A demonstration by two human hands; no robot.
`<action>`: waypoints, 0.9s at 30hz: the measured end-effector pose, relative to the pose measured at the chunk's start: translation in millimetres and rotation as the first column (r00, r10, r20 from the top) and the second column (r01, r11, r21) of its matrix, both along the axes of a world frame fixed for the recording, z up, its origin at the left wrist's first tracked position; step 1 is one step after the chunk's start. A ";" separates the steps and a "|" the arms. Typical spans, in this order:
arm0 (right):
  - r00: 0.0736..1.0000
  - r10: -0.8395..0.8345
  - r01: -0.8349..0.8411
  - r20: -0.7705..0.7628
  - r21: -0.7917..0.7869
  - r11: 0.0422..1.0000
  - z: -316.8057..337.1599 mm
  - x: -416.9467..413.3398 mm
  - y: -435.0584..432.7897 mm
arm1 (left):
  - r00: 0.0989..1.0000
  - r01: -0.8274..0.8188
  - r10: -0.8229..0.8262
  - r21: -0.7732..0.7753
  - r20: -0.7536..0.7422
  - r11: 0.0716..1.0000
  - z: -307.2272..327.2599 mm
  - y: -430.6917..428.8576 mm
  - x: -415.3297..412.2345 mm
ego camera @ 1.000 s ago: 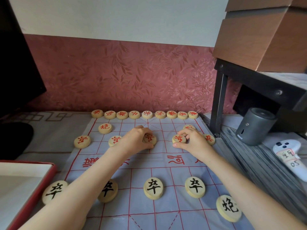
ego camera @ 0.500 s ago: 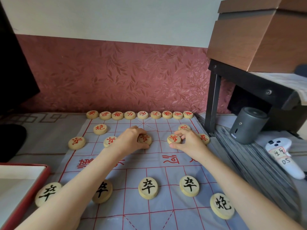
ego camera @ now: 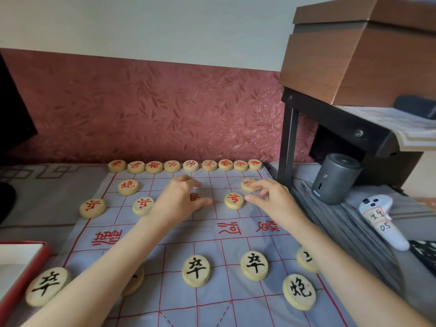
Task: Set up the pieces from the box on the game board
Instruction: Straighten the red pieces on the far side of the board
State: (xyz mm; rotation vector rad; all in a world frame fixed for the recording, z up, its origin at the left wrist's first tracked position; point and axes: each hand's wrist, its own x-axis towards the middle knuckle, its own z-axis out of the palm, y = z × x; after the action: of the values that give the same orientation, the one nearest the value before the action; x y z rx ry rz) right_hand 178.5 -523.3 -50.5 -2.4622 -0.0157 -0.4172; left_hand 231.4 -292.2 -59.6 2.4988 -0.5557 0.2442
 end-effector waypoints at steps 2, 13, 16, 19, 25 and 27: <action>0.999 -0.035 0.035 -0.008 0.035 0.999 5.7 -6.0 -19.9 | 0.998 0.034 -0.033 -0.030 0.050 0.999 8.4 -15.3 0.2; 0.953 0.054 -0.101 -0.297 -0.145 0.984 7.4 -7.1 -61.3 | 0.931 0.362 -0.342 0.202 -0.128 0.910 21.2 -121.7 42.9; 0.960 0.059 -0.107 -0.273 -0.166 0.980 3.7 -2.5 -63.9 | 0.912 0.404 -0.376 0.195 -0.167 0.894 16.9 -127.4 48.1; 0.967 0.083 -0.130 -0.240 -0.186 0.974 0.6 0.5 -66.0 | 0.905 0.417 -0.387 0.183 -0.175 0.891 13.4 -128.8 54.1; 0.987 -0.051 0.016 -0.149 -0.231 0.973 -5.7 3.8 -64.4 | 0.926 0.376 -0.365 0.166 -0.094 0.912 10.8 -130.2 57.3; 0.991 -0.091 0.062 -0.099 -0.268 0.961 -7.4 2.9 -61.1 | 0.942 0.335 -0.330 0.166 -0.059 0.928 8.1 -131.2 55.1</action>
State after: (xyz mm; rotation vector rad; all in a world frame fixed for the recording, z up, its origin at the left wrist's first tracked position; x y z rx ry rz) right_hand 181.5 -584.4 -58.0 -2.7541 0.0753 -0.3279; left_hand 286.5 -423.3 -51.5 2.5149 -1.0133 0.0275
